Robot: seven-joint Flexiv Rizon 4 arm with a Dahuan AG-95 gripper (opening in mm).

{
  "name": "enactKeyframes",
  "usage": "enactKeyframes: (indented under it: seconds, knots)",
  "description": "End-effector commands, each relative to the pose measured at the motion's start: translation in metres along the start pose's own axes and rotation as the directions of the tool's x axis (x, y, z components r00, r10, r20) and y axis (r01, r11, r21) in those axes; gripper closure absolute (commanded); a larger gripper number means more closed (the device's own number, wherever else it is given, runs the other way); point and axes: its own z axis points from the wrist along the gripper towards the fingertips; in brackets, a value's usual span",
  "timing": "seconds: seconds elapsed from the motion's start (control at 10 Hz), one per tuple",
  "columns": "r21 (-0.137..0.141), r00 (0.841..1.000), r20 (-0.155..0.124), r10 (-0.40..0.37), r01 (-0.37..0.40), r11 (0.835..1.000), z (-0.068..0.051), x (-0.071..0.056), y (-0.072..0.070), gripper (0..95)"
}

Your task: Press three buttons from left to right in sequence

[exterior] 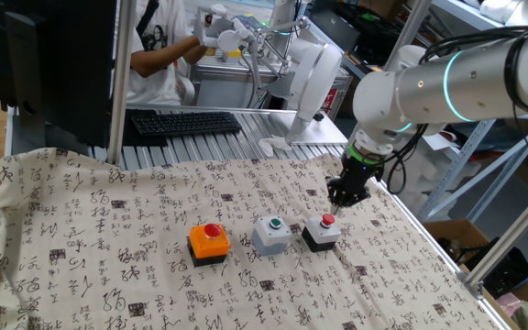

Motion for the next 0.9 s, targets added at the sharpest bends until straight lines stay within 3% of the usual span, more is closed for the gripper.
enactKeyframes:
  seconds: [0.1, 0.9]
  knots:
    - [-0.001, 1.000, -0.001, 0.004, -0.004, 1.000, 0.0007, 0.0002, -0.0014, 95.0]
    - [0.007, 1.000, 0.004, -0.001, 0.001, 1.000, 0.0074, -0.0041, -0.0016, 95.0]
